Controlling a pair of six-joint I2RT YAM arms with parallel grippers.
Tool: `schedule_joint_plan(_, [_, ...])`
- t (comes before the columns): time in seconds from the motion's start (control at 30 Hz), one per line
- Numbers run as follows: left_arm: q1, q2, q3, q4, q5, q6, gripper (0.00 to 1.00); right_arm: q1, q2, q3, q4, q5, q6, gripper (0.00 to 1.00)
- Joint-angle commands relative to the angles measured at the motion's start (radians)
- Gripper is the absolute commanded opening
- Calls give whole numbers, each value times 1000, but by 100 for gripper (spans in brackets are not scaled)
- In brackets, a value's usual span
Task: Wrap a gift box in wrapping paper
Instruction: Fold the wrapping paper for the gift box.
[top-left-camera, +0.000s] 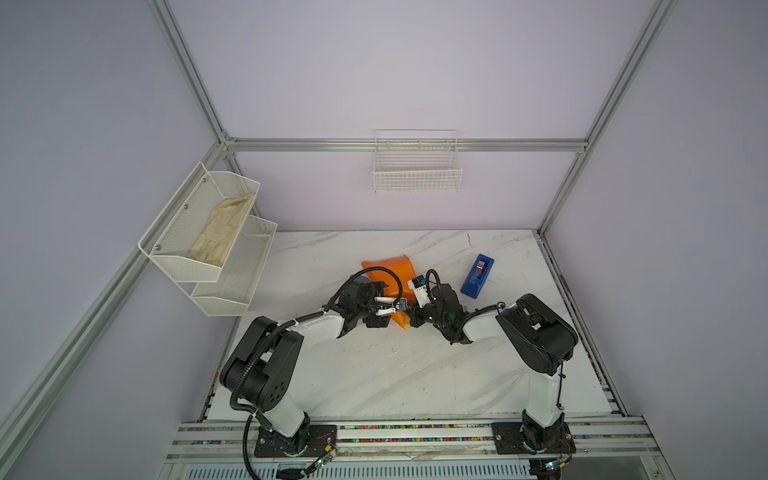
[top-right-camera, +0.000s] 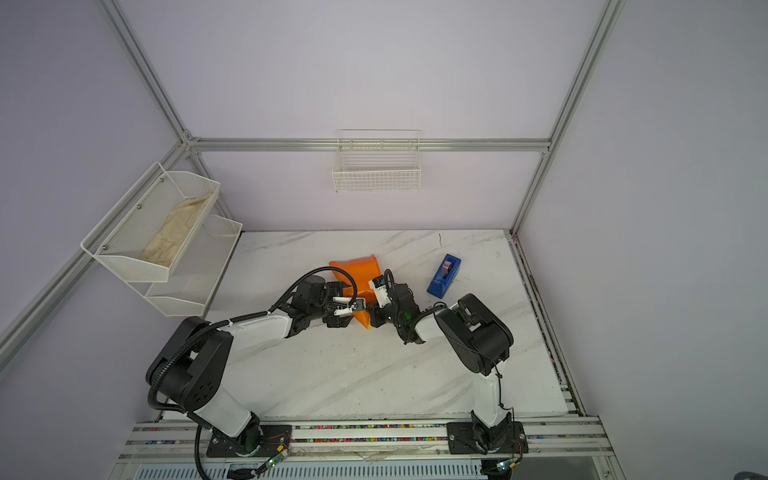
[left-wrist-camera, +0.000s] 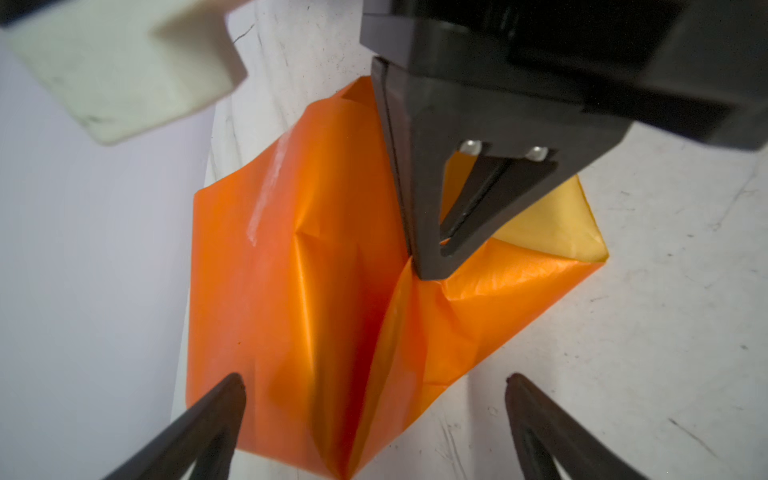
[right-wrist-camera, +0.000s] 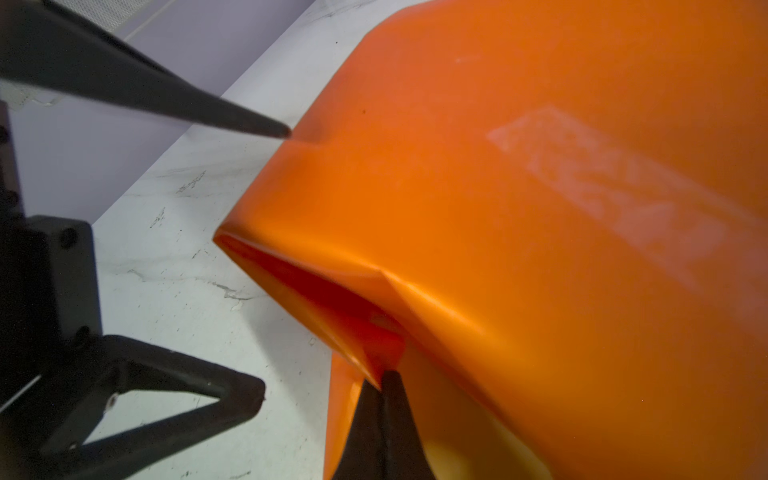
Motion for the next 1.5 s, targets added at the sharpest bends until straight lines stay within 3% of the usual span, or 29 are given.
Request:
schedule_joint_plan(0.0, [7,14,45,1,48,16,96,-8,4,10,-5,-13,-7,0])
schedule_joint_plan(0.3, [12,61,66,-53,44,27,94,-8,0,9,-15,-5,-4,0])
schedule_joint_plan(0.57, [12,83,31,51,-17,-23,87,-7,-13,26,-48,-6,-20,4])
schedule_joint_plan(0.7, [12,90,34,66,-36,-36,79,-8,-24,26,-64,-3,-29,6])
schedule_joint_plan(0.87, [13,99,39,76,-60,-50,60,-8,-48,23,-86,9,-29,12])
schedule_joint_plan(1.03, [13,107,49,65,-75,-58,56,-7,-91,20,-126,47,-19,21])
schedule_joint_plan(1.2, [13,108,55,51,-80,-67,53,-8,-218,-19,-214,161,68,29])
schedule_joint_plan(1.27, [13,109,58,45,-81,-67,53,-8,-253,-38,-230,158,139,27])
schedule_joint_plan(1.37, [13,116,64,33,-83,-67,52,-3,-252,-52,-222,68,280,14])
schedule_joint_plan(1.47, [13,117,66,33,-82,-70,51,18,-236,-67,-184,28,366,8])
